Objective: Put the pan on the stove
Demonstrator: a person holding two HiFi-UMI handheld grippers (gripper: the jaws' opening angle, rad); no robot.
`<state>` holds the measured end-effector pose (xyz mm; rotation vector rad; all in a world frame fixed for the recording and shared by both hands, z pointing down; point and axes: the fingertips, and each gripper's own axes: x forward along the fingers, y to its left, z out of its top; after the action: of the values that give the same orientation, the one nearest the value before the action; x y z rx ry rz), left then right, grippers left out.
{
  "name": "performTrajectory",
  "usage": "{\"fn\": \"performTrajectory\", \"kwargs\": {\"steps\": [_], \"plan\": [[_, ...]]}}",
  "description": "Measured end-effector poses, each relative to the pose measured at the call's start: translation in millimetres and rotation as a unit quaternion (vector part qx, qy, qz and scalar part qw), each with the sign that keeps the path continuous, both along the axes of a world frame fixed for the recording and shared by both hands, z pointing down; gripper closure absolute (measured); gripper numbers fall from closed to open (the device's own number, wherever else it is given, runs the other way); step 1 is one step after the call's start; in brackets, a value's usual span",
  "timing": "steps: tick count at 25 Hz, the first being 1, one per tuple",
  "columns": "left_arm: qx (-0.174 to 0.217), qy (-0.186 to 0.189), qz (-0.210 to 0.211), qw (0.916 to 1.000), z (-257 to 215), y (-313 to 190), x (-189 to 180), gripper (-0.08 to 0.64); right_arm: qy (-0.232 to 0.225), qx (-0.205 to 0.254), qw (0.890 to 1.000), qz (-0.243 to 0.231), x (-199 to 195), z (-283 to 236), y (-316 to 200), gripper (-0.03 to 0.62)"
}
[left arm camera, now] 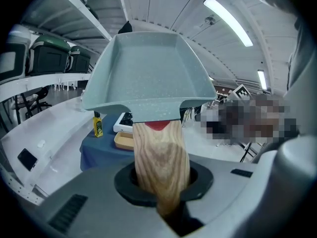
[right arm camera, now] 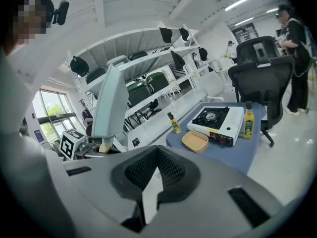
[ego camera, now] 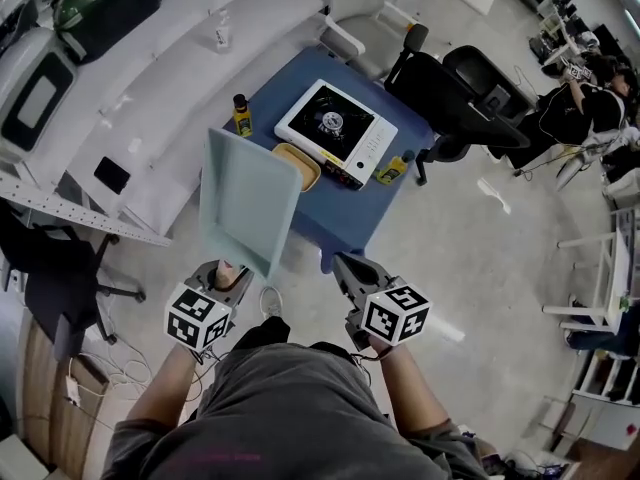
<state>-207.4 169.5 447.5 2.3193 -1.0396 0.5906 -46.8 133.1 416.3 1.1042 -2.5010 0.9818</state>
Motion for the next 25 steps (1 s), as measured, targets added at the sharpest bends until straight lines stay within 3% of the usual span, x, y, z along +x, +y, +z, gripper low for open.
{"fn": "performTrajectory", "kwargs": {"steps": [14, 25], "plan": [[0.006, -0.006, 0.004, 1.0000, 0.6, -66.6, -26.6, 0.503, 0.000, -0.005, 1.000, 0.010, -24.6, 4.2, -66.7, 0.589], [-0.004, -0.016, -0.002, 0.9999, 8.5, -119.7, -14.8, 0.503, -0.008, -0.014, 1.000, 0.003, -13.0, 15.0, -127.1, 0.589]]}}
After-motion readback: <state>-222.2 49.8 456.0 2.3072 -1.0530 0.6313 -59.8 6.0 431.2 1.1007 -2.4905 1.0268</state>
